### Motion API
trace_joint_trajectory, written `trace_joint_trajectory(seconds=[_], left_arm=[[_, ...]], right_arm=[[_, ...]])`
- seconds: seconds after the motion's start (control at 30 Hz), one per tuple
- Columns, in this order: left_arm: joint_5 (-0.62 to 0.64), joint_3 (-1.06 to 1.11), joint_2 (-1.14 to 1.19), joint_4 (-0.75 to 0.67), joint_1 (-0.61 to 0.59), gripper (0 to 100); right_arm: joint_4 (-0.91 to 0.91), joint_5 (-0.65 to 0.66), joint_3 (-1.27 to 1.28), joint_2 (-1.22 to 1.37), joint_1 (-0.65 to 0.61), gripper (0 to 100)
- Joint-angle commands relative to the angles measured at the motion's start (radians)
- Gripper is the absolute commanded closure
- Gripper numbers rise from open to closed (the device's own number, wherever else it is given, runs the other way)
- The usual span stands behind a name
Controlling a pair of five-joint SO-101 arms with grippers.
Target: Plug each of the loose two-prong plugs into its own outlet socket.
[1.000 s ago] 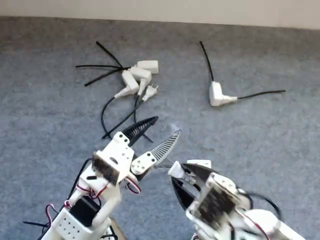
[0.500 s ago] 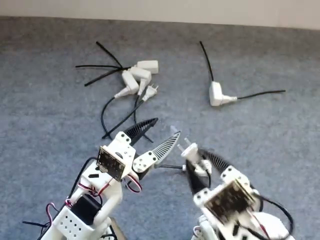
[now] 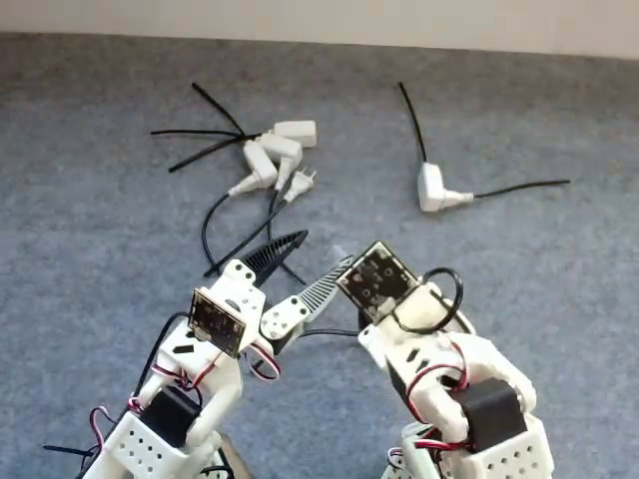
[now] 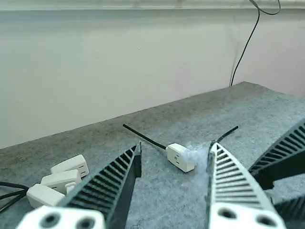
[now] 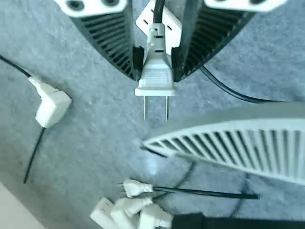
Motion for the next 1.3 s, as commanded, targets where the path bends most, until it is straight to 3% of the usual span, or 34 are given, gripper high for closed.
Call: trace_joint_trajectory(seconds=[0.0, 0.23, 0.6, 0.83, 0.9, 1.07, 1.27], left_arm=[[0.002, 0.015, -0.005, 0.002, -0.005, 77], [0.002, 0.015, -0.004, 0.002, -0.004, 77], [0.002, 0.015, -0.004, 0.002, -0.007, 77], [0.002, 0.015, -0.004, 0.009, -0.013, 77], [0.015, 0.005, -0.004, 0.066, -0.013, 77], [0.279, -0.18, 0.002, 0.388, -0.094, 77], [0.379, -0.372, 0.246, 0.5, -0.131, 77]], right_arm=[[0.035, -0.031, -0.079, -0.03, -0.071, 95.1], [0.275, -0.089, -0.361, -0.084, -0.179, 95.1], [0.332, -0.11, -0.478, -0.084, -0.179, 95.1], [0.329, -0.109, -0.475, -0.074, -0.038, 95.1], [0.32, -0.112, -0.461, -0.073, 0.015, 95.0], [0.222, -0.115, -0.326, -0.056, 0.148, 94.7], [0.159, -0.129, -0.249, 0.062, 0.211, 94.7]])
